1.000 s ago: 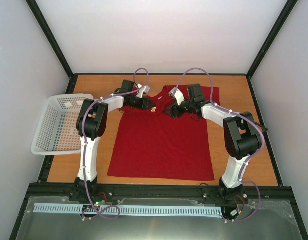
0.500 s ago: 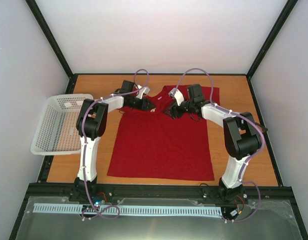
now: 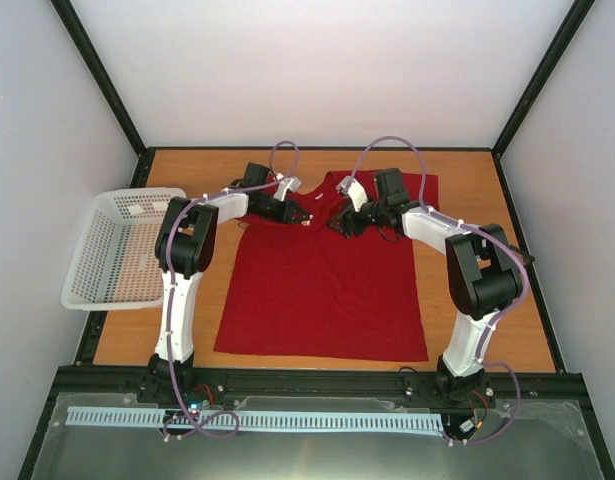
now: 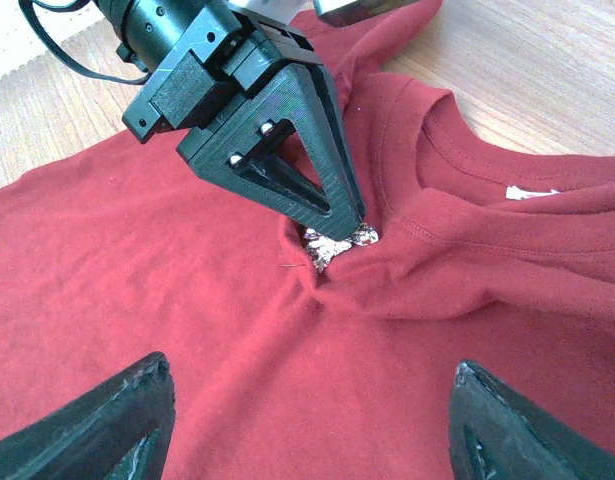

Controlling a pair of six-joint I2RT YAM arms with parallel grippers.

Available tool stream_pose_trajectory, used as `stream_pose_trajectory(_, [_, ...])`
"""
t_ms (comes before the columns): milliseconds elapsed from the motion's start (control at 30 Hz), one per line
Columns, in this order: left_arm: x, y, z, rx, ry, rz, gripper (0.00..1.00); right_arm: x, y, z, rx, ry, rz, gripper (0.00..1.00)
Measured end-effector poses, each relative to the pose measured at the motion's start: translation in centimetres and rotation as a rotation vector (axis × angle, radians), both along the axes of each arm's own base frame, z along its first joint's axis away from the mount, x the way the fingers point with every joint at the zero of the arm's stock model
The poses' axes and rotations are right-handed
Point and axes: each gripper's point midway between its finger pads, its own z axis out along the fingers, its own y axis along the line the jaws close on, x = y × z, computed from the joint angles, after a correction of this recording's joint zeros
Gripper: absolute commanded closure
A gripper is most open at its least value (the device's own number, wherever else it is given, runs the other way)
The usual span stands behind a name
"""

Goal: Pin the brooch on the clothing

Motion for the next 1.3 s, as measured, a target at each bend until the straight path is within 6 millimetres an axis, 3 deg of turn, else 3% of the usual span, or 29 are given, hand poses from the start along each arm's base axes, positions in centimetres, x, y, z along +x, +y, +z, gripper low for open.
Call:
stream_pose_trajectory(300, [-0.4,-0.3,0.3,-0.023,0.005,-0.021,0.99,0.0,0.0,-0.5,-0.006,0.004,0.006,0.27])
stream_pose_trajectory(567, [-0.9,-0.1,0.9,-0.078,-0.011,-0.04,0.99,-1.0,0.5,-1.3,-0.007,-0.013,0.101,0.27])
stream_pose_trajectory(733, [-1.8,0.5,2.2,-0.157,-0.032,-0.057,0.99,-1.1,1.6,-1.0,0.02,-0.059,0.209,0.38])
stream_pose_trajectory(867, [-2.0,1.0,3.3,-0.21,-0.053,-0.067,0.99,-0.5,2.5,-1.4,0.033,-0.064,0.282,0.4])
stream_pose_trajectory(1033, [-2.2,2.0,3.9,-0.263,-0.045,-0.062,0.99,-1.2,3.0,-2.7,0.021,-0.063,0.358,0.41])
stream_pose_trajectory(1300, [-2.7,2.9,4.1,-0.333,0.006,-0.05,0.99,-0.3,5.2,-4.8,-0.006,-0.06,0.427,0.47])
